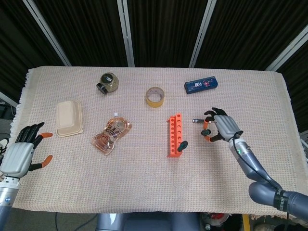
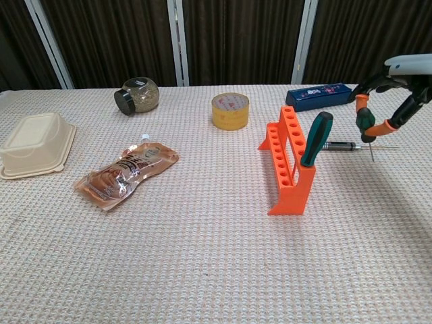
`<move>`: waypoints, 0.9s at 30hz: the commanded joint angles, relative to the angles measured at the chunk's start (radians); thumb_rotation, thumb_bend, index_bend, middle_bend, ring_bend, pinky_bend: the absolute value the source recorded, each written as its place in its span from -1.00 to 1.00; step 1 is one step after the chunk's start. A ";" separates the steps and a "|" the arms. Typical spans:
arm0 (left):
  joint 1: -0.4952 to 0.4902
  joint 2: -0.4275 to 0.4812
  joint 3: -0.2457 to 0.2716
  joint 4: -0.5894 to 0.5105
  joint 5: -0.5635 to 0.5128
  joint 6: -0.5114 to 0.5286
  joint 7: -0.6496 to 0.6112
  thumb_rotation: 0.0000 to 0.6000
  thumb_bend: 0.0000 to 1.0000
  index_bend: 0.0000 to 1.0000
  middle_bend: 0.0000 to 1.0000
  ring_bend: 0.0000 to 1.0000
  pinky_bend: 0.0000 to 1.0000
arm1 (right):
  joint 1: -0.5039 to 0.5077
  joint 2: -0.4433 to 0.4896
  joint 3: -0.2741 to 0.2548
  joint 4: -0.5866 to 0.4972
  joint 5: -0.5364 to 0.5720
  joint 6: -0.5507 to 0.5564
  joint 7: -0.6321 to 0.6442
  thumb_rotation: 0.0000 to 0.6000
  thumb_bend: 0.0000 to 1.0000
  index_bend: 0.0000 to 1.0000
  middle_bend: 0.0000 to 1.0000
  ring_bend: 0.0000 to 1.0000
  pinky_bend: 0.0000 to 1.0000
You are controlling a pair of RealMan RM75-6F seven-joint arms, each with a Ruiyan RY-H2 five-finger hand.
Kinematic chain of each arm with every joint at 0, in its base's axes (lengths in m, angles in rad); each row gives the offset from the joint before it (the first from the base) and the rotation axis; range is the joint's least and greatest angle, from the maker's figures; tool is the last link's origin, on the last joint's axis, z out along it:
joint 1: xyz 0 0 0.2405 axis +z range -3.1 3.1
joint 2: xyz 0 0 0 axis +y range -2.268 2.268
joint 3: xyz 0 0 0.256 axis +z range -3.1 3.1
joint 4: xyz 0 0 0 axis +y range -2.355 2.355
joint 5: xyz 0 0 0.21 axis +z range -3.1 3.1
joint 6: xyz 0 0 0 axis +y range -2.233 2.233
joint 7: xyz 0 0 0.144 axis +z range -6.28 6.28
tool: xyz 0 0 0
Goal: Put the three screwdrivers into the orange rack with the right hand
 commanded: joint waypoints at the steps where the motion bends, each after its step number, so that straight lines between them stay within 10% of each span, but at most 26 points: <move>1: -0.004 0.001 0.003 -0.006 0.007 -0.004 0.010 1.00 -0.45 -0.49 -0.96 -1.00 -1.00 | -0.045 0.127 0.111 -0.080 0.020 -0.190 0.300 1.00 -0.56 0.19 -0.65 -1.00 -1.00; 15: -0.011 0.001 0.018 -0.034 0.044 -0.005 0.057 1.00 -0.45 -0.49 -0.96 -1.00 -1.00 | -0.174 0.185 0.325 -0.115 -0.260 -0.356 0.862 1.00 -0.55 0.19 -0.64 -1.00 -1.00; 27: -0.012 0.000 0.020 -0.037 0.045 -0.005 0.056 1.00 -0.45 -0.49 -0.96 -1.00 -1.00 | -0.153 0.210 0.340 -0.129 -0.452 -0.349 1.137 1.00 -0.56 0.18 -0.64 -1.00 -1.00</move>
